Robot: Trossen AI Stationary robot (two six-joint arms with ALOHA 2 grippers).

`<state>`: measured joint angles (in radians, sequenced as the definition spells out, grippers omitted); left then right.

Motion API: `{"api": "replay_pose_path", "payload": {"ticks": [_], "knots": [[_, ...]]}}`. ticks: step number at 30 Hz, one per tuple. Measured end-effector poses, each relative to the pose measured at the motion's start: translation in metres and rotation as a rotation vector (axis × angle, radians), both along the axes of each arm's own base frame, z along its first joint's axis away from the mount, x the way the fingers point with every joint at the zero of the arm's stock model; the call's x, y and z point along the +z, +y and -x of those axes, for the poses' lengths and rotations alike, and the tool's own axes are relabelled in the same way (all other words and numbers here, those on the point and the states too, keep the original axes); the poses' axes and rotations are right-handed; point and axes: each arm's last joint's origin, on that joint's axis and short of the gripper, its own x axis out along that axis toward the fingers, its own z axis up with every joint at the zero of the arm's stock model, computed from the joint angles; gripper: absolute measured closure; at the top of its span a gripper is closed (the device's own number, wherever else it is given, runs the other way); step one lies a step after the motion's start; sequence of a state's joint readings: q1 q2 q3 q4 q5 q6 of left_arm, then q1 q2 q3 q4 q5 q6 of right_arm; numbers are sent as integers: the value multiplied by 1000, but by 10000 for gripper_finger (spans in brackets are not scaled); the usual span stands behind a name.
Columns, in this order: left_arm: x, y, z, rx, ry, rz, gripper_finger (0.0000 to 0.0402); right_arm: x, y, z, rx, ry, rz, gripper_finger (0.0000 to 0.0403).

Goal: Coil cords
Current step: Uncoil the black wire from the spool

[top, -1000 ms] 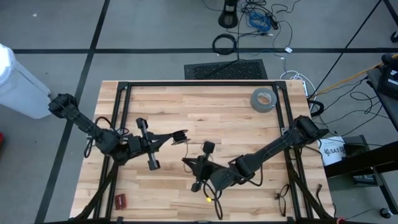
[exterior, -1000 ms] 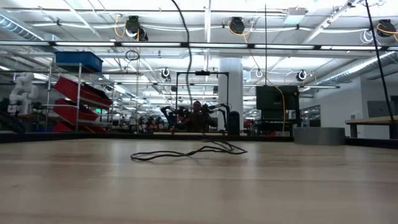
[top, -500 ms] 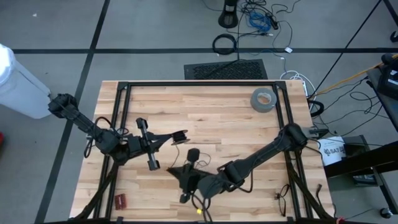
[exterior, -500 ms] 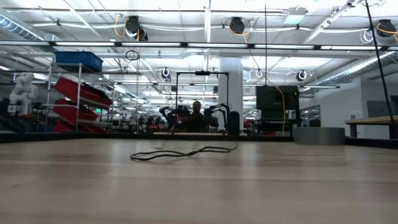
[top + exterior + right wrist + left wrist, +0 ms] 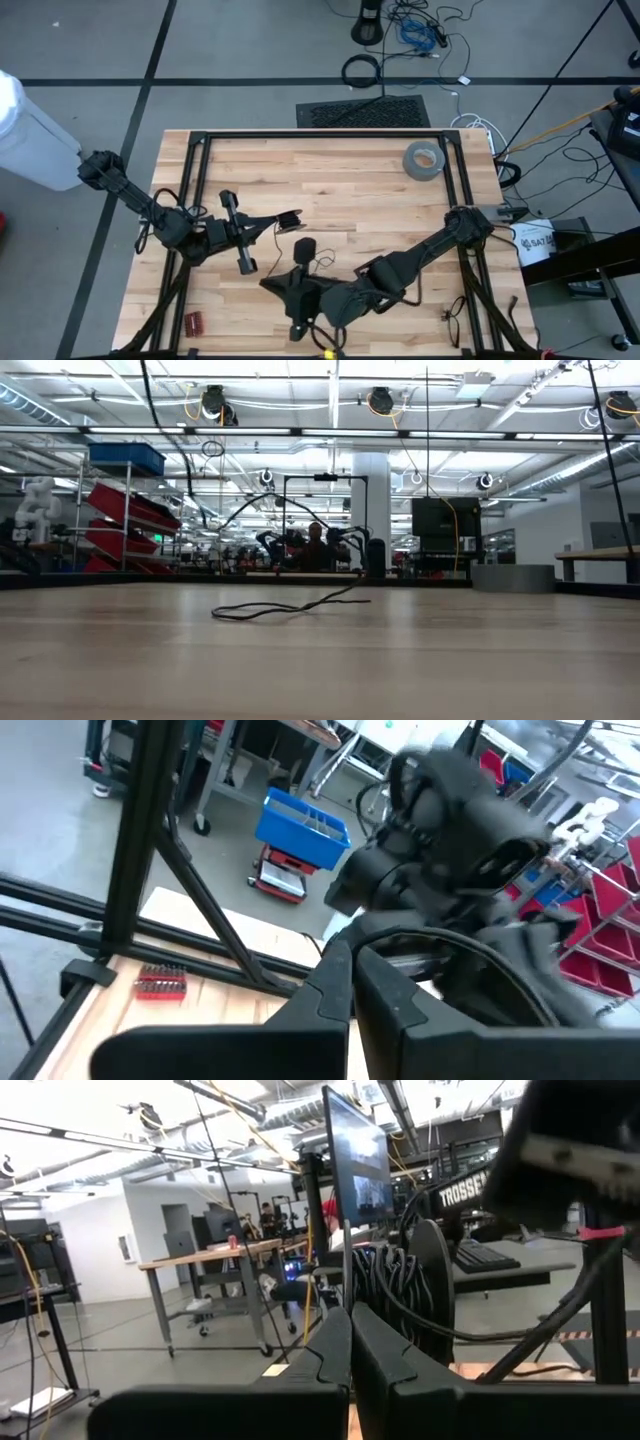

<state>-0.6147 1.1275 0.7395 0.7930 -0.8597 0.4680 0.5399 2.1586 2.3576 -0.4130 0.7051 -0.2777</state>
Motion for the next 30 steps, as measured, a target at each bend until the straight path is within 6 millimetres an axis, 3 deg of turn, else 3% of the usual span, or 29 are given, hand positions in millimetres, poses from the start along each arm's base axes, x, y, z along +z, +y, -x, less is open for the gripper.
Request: {"api": "replay_pose_path", "payload": {"ticks": [7, 15, 23, 30], "knots": [[0, 0, 0, 1, 3, -2, 401, 41, -8, 43, -3, -11, -28, 403], [-1, 0, 0, 1, 7, -5, 401, 69, -20, 96, -76, 41, -65, 403], [1, -2, 3, -11, 1, -7, 401, 53, -35, 126, -172, 252, -146, 403], [6, -5, 11, -44, -17, 7, 401, 28, -37, 129, -283, 392, -155, 403]]}}
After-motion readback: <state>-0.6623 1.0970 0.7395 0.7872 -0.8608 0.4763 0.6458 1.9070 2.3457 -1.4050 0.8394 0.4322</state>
